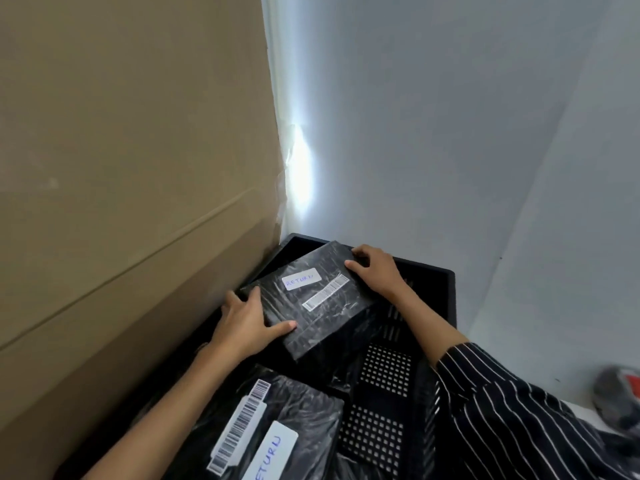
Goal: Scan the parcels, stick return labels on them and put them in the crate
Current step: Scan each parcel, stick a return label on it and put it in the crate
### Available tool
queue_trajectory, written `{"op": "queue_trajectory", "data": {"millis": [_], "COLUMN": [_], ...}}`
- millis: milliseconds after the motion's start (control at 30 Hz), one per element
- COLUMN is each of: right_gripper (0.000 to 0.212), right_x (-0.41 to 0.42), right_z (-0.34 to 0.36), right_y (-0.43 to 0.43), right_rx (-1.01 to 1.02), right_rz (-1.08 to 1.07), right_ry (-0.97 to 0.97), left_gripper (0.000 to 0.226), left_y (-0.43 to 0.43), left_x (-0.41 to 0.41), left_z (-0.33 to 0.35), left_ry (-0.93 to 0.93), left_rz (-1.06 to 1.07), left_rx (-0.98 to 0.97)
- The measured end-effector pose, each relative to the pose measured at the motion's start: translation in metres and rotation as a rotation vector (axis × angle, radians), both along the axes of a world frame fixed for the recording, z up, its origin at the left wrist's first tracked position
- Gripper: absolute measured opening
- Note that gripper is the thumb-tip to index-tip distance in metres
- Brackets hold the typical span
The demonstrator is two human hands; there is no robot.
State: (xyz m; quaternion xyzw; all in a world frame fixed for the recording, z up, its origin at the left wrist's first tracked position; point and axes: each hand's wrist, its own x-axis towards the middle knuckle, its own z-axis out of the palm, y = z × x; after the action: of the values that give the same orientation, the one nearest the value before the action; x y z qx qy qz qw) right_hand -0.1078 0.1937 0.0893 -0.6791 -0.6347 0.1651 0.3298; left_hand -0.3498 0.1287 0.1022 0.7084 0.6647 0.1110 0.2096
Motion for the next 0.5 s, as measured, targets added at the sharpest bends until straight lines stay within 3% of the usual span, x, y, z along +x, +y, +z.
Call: {"op": "queue_trajectory", "data": {"millis": [100,167,233,300,433,500], "right_gripper": [0.059,0.078,0.091,0.090,0.068,0.061], "right_x": [-0.001,0.001,0.002,0.001,-0.016,-0.030], "right_z": [-0.009,-0.018,-0.032,-0.040,-0.046,-0.049], "right_y": [-0.011,-0.026,-0.033,-0.034,-0.022,-0.017], "right_rx": [-0.010,-0.185,-0.360,-0.383,-0.164,-0.113], "right_rz": [-0.366,-0.484,-0.406,-0.291,-0.071,0.036], "right_ry": [-0.214,-0.064,0.284,0.583,0.603,0.596], "left_gripper": [0.097,0.099,0.104,0.118,0.137,0.140], "left_y": [0.008,0.018,0.020,0.019,0.011,0.008], "left_x": [0.002,-0.002,-0.006,-0.008,-0.003,-0.001], "left_z": [0.003,0.002,0.000,-0.002,-0.013,-0.018], "left_ry": [0.161,0.200,0.160,0.154,0.365,0.371], "left_rz": [-0.078,-0.146,-0.195,-0.208,-0.175,-0.168], "left_rx": [0.061,0.102,0.116,0.175,0.274,0.232]}}
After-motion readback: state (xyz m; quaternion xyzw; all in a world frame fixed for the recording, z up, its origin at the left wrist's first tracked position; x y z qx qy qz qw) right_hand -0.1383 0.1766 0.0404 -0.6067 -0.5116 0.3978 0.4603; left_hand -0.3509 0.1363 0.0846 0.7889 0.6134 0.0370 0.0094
